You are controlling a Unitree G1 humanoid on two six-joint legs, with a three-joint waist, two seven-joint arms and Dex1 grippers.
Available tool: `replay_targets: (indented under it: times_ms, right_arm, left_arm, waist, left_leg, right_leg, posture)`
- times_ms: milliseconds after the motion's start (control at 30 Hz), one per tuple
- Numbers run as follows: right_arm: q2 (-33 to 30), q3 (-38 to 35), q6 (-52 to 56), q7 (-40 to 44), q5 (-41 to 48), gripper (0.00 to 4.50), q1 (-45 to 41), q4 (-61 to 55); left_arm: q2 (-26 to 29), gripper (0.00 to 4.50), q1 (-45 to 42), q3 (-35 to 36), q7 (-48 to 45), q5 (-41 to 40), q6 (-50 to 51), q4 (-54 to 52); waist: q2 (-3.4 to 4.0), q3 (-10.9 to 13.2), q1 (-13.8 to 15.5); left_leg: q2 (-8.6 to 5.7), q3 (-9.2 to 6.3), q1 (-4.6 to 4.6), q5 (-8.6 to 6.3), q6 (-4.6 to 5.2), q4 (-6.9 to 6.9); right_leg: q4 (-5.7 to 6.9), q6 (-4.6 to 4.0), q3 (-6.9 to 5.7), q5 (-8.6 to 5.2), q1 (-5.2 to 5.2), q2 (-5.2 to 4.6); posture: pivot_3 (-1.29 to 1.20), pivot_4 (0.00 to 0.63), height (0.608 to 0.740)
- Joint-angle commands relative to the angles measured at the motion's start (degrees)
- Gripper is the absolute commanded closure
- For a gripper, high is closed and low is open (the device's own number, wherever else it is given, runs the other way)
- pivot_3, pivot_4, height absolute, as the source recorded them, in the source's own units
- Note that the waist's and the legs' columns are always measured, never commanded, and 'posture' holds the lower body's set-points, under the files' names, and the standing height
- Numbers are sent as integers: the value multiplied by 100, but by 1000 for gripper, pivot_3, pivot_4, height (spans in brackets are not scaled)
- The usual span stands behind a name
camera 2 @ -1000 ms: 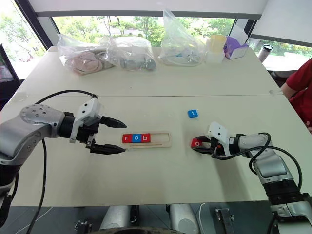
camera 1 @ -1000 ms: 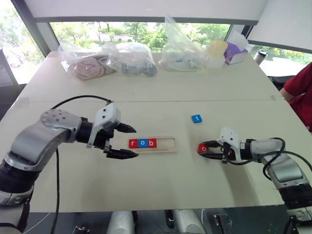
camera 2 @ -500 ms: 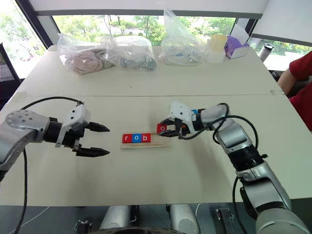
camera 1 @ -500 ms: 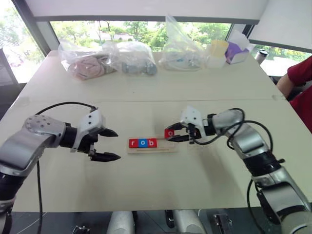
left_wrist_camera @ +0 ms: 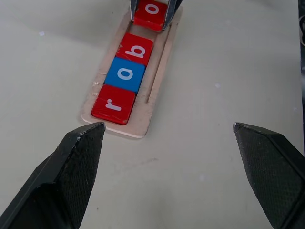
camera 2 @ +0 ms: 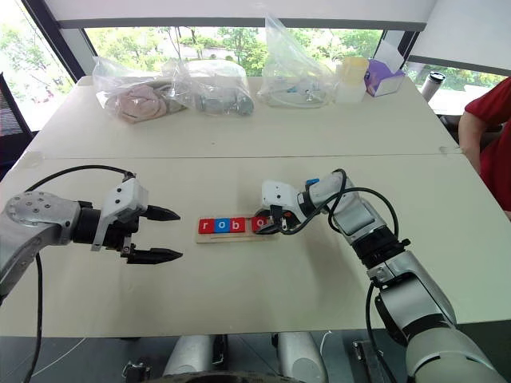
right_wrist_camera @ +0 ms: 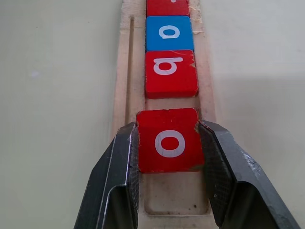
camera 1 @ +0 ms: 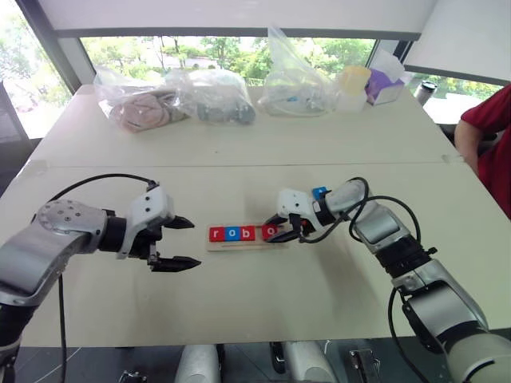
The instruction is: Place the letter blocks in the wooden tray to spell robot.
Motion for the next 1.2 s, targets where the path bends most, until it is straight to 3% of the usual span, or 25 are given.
replay_targets:
  times_ms: [33,433,600,633,667,933,1200]
  right_arm:
    - [47,-99,10,19,35,3311,-49,-166]
    - [258,-101,-79,-226,-73,3311,-54,24]
    - [322,-130,-51,-270,-68,879,-55,43]
    - [340,-143,-47,-292,-66,196,-59,47]
    - [375,-176,-8,-349,-56,84,-69,47]
    - [478,-611,226,-746,133,84,-117,0]
    - [-100,-1116,265,-1203,85,84,509,-776]
  left_arm:
    - [-8,0,-22,96,44,-27,7,-117]
    - [-69,0,-179,-69,69,75,-21,6]
    - [-59,0,-133,-57,87,138,-25,10]
    - [-56,0,-119,-68,90,169,-37,18]
    - [-53,0,-99,-77,86,196,-56,27]
    - [-110,0,-90,-83,87,254,-81,61]
    - [-159,0,-88,-58,97,258,-52,34]
  waist:
    - [0,0,-2]
    - [0,0,0]
    - [0,0,-2]
    - [0,0,-2]
    - [0,0,-2]
    - [0,0,3]
    - [0,0,7]
  left_leg:
    - [0,0,2,0,0,0]
    - [0,-1,4,1,-1,0]
    - [0,-1,5,1,-2,0]
    - [0,-1,5,1,-2,0]
    - [0,-1,5,1,-2,0]
    - [0,-1,4,1,-2,1]
    - [-1,-1,0,1,-2,1]
  right_leg:
    - [4,0,0,0,-1,1]
    - [9,0,2,-1,-1,2]
    - [10,-1,2,0,0,3]
    - [10,-1,2,0,-1,3]
    - [10,-1,2,0,-1,3]
    - [9,0,2,0,0,2]
    - [7,3,2,-2,-1,0]
  posture:
    - [0,150,740]
    - [0,150,740]
    - [0,150,740]
    - [0,150,740]
    - [0,150,740]
    - [0,150,740]
    - [0,150,740]
